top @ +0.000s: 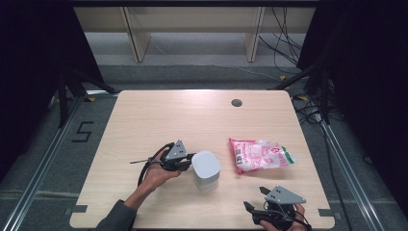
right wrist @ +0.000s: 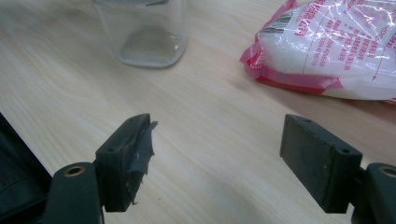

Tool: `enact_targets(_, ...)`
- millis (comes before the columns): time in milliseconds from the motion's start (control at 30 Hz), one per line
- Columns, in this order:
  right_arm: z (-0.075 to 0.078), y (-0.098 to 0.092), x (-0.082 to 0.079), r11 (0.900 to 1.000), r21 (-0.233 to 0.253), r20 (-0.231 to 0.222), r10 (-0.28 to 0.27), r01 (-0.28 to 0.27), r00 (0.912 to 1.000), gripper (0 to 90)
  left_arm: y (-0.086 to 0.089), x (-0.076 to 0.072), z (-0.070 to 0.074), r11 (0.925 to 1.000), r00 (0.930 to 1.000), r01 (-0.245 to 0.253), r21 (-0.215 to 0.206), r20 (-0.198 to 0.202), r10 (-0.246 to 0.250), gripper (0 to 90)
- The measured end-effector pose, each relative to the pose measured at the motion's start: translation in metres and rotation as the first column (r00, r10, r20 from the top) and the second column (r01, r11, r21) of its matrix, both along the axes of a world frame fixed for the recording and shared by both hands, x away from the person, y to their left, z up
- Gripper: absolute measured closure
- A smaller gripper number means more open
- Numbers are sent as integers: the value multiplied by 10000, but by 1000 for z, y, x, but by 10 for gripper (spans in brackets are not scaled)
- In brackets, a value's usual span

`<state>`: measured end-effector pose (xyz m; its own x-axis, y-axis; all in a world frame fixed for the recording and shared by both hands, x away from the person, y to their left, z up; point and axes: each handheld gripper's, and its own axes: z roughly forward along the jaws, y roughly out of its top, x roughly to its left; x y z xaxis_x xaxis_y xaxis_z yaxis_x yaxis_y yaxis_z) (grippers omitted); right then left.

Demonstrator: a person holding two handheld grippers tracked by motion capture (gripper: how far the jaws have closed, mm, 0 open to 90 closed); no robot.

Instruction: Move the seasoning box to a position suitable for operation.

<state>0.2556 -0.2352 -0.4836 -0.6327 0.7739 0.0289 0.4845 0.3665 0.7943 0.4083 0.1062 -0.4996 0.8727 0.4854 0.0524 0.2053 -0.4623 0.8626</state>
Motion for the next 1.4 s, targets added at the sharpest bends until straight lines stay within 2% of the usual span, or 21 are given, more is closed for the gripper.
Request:
enact_targets(200, 0, 0, -1, 9999, 49, -17, -134, 134, 9999, 257, 17, -14, 0, 9991, 9991, -430, 35, 61, 430, 791)
enact_targets(333, 0, 0, 0, 10000, -63, 99, -69, 70, 9999, 256, 26, -24, -1, 9991, 9989, -432, 31, 156, 431, 817)
enact_targets(367, 0, 1, -1, 10000, -23, -32, -86, 86, 10000, 256, 28, -26, -1, 9988, 9987, -483, -3, 154, 483, 818)
enact_targets(433, 0, 0, 0, 9999, -82, 86, -109, 109, 9999, 255, 32, -31, 0, 9988, 9985, -456, 161, 310, 451, 821)
enact_targets(467, 0, 2, -3, 9995, 47, -300, -311, 313, 9991, 254, 33, -33, -1, 9989, 9986, -466, 81, 235, 464, 822)
enact_targets(500, 0, 2, -3, 9995, 47, -300, -311, 313, 9991, 254, 34, -35, -1, 9987, 9985, -518, 6, 179, 517, 822)
enact_targets(600, 0, 0, 0, 10000, -24, -18, -71, 71, 10000, 254, 39, -42, -2, 9976, 9975, -696, -39, 145, 696, 825)
enact_targets(667, 0, 0, -1, 9999, -36, -69, -125, 124, 9999, 254, 42, -45, -2, 9976, 9975, -688, 14, 180, 688, 826)
enact_targets(700, 0, -1, 0, 9999, -82, 130, -69, 70, 9999, 253, 43, -47, -2, 9973, 9970, -738, -27, 228, 739, 825)
enact_targets(833, 0, -1, 0, 9999, -95, 143, -98, 99, 9999, 252, 47, -59, -2, 9971, 9970, -756, -114, 165, 758, 830)
enact_targets(867, 0, -1, 0, 9999, -104, 142, -93, 95, 9999, 252, 47, -64, -2, 9971, 9966, -761, 41, 329, 759, 830)
enact_targets(900, 0, 0, 0, 9999, -28, -15, -100, 100, 9999, 252, 46, -67, -1, 9973, 9967, -721, 110, 379, 716, 830)
enact_targets(967, -1, 0, 0, 10000, 3, 43, -35, 35, 10000, 252, 47, -74, 0, 9971, 9968, -719, 242, 370, 709, 830)
enact_targets(1000, 0, 0, 0, 9999, -151, 21, -76, 77, 10000, 252, 47, -77, 0, 9974, 9972, -671, 244, 340, 663, 831)
enact_targets(1100, 0, 0, 0, 9999, -92, 128, -84, 85, 9999, 252, 49, -84, 0, 9994, 9992, -347, 79, 197, 345, 830)
enact_targets(1167, 0, 0, 0, 9998, -118, -9, -141, 141, 9999, 252, 50, -85, 0, 9998, 9999, -90, -153, 144, 92, 775)
enact_targets(1200, 0, -1, 0, 9998, -183, 93, -80, 81, 9999, 252, 52, -83, 2, 9997, 9996, -70, -252, 282, 77, 716)
enact_targets(1300, 0, 0, 0, 9999, -130, 38, -49, 50, 10000, 252, 56, -78, 5, 9966, 9997, 104, -816, 211, -87, 674)
enact_targets(1333, 0, 2, -2, 9997, -13, -295, -257, 257, 9992, 252, 57, -77, 7, 9958, 9991, 294, -870, 342, -265, 628)
enact_targets(1367, -1, 0, 1, 9999, -149, -31, 0, 0, 10000, 252, 57, -77, 9, 9951, 9980, 439, -882, 496, -396, 607)
enact_targets(1400, -1, 0, 1, 9999, -149, -31, 0, 0, 10000, 252, 56, -76, 10, 9939, 9972, 611, -914, 477, -569, 607)
